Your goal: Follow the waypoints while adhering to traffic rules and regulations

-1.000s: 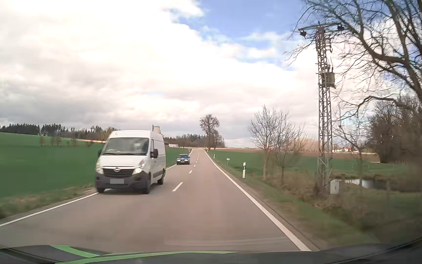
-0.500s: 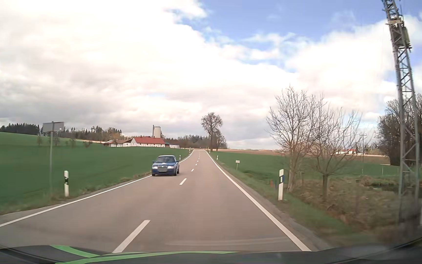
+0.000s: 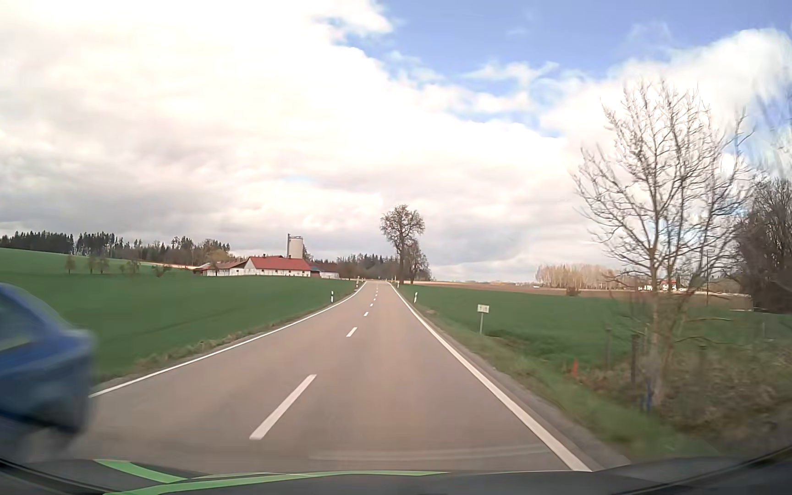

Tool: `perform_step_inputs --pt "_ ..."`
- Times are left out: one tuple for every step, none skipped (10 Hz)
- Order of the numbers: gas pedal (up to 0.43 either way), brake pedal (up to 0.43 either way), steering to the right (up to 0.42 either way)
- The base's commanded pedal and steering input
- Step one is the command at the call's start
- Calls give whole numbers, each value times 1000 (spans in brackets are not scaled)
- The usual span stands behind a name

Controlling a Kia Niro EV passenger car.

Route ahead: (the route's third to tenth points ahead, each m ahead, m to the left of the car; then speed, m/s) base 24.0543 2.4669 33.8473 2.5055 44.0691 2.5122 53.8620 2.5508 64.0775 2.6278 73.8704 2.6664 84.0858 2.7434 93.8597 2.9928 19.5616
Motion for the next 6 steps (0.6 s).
perform_step_inputs --pt "189 0 -3" --pt "189 0 -3" --pt "189 0 -3" --pt "189 0 -3" --pt "189 0 -3" --pt "189 0 -2"
